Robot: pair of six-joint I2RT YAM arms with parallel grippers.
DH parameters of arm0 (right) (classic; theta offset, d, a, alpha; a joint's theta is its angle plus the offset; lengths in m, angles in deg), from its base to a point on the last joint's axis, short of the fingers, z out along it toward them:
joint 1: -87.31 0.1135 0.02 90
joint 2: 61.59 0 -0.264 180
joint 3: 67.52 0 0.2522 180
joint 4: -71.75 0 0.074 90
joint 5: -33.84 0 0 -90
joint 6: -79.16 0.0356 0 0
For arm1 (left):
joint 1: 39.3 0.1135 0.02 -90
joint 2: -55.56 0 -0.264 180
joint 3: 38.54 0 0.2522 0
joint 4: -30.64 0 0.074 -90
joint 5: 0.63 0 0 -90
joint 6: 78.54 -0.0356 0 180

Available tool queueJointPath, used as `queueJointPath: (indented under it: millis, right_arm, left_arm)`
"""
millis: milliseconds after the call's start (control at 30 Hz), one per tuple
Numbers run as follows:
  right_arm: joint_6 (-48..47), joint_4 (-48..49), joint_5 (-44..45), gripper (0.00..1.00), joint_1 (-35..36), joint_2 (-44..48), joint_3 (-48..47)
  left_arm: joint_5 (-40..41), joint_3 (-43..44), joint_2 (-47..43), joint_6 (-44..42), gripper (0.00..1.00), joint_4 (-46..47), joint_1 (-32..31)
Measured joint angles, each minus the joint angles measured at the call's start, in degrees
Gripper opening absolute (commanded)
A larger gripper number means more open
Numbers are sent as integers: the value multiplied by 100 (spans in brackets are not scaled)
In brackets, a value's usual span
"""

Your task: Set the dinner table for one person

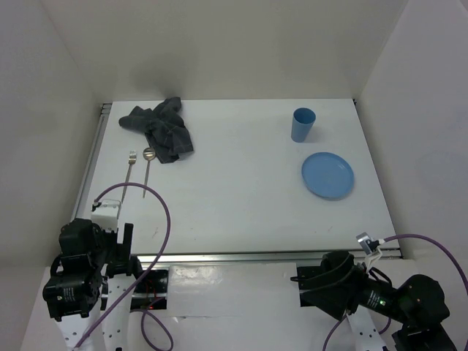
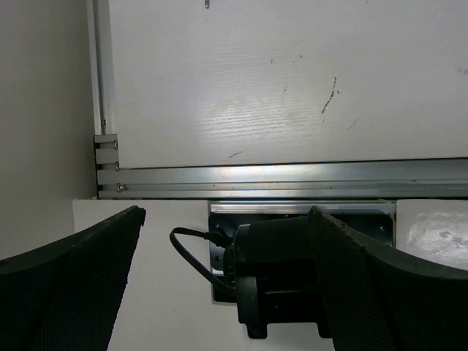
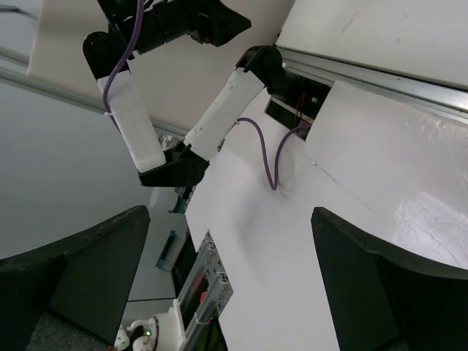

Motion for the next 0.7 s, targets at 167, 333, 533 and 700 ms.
queueJointPath:
  millis: [167,333,533,700]
  right_arm:
    - [-2,0,-11,100,0,2,2]
    - [-184,-42,42,100,0,-192,-63]
    - [-695,22,442,100,0,-1547,-796]
    - [-1211,533,1058,100,0,-3185,-1860]
  left_arm:
    - [4,0,-2,11,99,0,0]
    - [9,24,-101,2,99,-15,0]
    - [-188,793,11,-343,99,59,0]
    - [-243,1528,1338,-868,99,588,0]
